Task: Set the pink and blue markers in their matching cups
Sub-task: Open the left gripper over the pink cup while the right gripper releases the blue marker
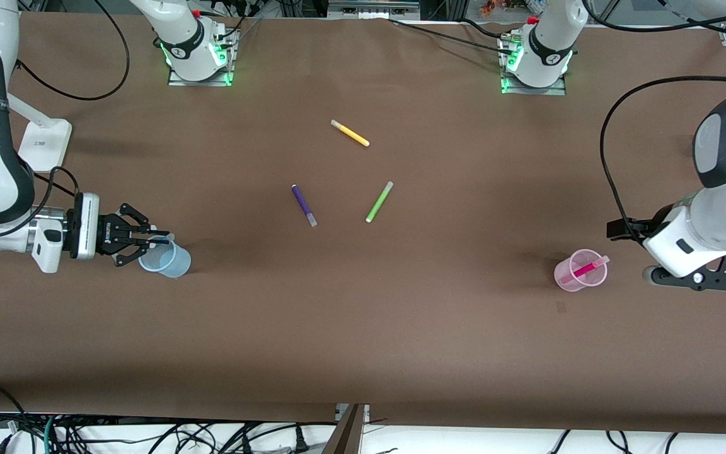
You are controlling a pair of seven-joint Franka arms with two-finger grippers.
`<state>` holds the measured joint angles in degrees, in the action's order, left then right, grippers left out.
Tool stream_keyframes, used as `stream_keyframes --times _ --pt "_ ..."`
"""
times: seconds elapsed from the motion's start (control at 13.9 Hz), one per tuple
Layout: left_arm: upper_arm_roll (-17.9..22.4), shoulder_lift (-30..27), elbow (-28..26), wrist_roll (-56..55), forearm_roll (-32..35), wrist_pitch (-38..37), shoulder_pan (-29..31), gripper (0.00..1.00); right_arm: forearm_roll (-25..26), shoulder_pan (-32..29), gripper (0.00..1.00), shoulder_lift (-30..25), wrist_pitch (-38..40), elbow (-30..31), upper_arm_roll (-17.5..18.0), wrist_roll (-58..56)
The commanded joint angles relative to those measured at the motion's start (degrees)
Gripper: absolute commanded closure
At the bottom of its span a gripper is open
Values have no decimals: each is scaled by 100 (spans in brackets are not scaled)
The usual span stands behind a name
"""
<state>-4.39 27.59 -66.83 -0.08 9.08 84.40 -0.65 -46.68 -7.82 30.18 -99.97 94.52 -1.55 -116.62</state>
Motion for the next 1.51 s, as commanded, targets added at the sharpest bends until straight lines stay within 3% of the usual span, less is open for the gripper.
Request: stream_keyframes --times 0.0,0.22,0.36,0.43,0.5,0.72,1.01,1.44 --pt "17 -350 12 34 -91 -73 126 0 -272 -193 100 102 136 -22 59 -124" --pt "17 -552 -40 34 -100 -99 135 0 -289 -229 100 339 145 -258 59 -133" --pt "26 -684 -111 25 -99 -187 153 0 -298 -290 60 453 197 -338 67 -89" --pt "18 -710 -103 34 -99 -309 170 0 -377 -290 19 480 197 -364 67 -80" --pt "26 -763 -111 34 -99 -397 170 0 -464 -290 0 498 197 -373 67 -71" --pt "18 -772 -111 -10 -99 -425 170 0 -492 -290 0 480 302 -689 67 322" --pt "17 -772 -111 -10 -108 -407 170 0 -299 -238 0 419 426 -1005 67 1656" --pt "9 -763 -111 -19 -117 -398 170 0 684 -150 0 357 645 -1716 120 4669"
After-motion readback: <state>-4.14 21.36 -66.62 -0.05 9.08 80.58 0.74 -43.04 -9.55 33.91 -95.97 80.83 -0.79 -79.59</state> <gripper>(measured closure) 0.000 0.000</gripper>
